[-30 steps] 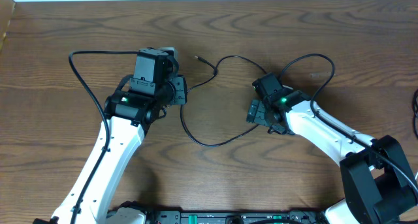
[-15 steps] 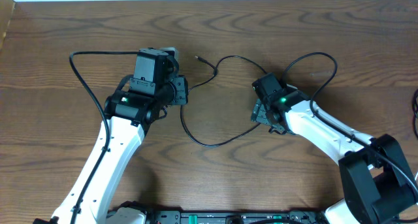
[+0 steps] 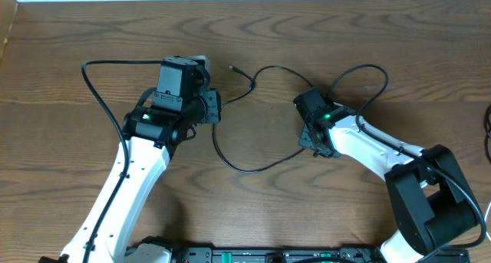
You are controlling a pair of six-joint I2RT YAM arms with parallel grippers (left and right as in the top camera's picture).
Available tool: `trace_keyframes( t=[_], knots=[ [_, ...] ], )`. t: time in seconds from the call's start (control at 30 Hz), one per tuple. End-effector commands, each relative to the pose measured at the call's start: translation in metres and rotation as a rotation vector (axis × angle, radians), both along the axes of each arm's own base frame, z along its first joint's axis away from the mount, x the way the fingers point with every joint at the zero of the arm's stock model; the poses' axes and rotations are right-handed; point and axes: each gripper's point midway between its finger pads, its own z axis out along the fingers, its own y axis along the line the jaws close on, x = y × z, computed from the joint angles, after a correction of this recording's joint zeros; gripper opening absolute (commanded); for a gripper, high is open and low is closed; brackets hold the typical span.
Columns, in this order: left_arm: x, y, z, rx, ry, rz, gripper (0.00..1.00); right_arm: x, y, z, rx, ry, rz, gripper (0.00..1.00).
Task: Untangle cables
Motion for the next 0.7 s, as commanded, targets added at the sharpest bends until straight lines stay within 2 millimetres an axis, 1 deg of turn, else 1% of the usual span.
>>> trace_keyframes(
  t=[0.0, 0.03, 0.07, 0.2, 0.27, 0.37, 0.47, 0.67],
  knots=[
    [0.0, -0.001, 0.005, -0.02, -0.006, 0.005, 0.38, -0.002, 0.005, -0.008, 0.014, 0.021, 0.01, 0.22],
    [0.0, -0.001, 0.005, -0.02, -0.006, 0.005, 0.37, 0.0, 0.008, -0.008, 0.029, 0.015, 0.011, 0.06],
    [0.0, -0.001, 0.005, -0.02, -0.006, 0.005, 0.37, 0.001, 0.01, -0.007, 0.041, 0.01, 0.008, 0.01],
    [0.0, -0.001, 0.005, -0.02, -0.005, 0.005, 0.38, 0.011, 0.02, 0.0, 0.082, -0.015, 0.012, 0.01],
    [0.0, -0.001, 0.005, -0.02, -0.003, 0.005, 0.37, 0.02, 0.025, 0.007, 0.091, -0.036, 0.021, 0.01],
    [-0.002, 0.0, 0.003, -0.017, 0.006, 0.005, 0.38, 0.035, 0.035, 0.026, 0.107, -0.071, 0.067, 0.01],
    [-0.005, 0.0, 0.001, -0.013, 0.021, 0.006, 0.37, 0.051, 0.038, 0.055, 0.086, -0.104, 0.105, 0.01],
    [-0.008, 0.001, -0.001, -0.011, 0.039, 0.009, 0.37, 0.081, 0.02, 0.13, -0.061, -0.191, 0.154, 0.01]
  ],
)
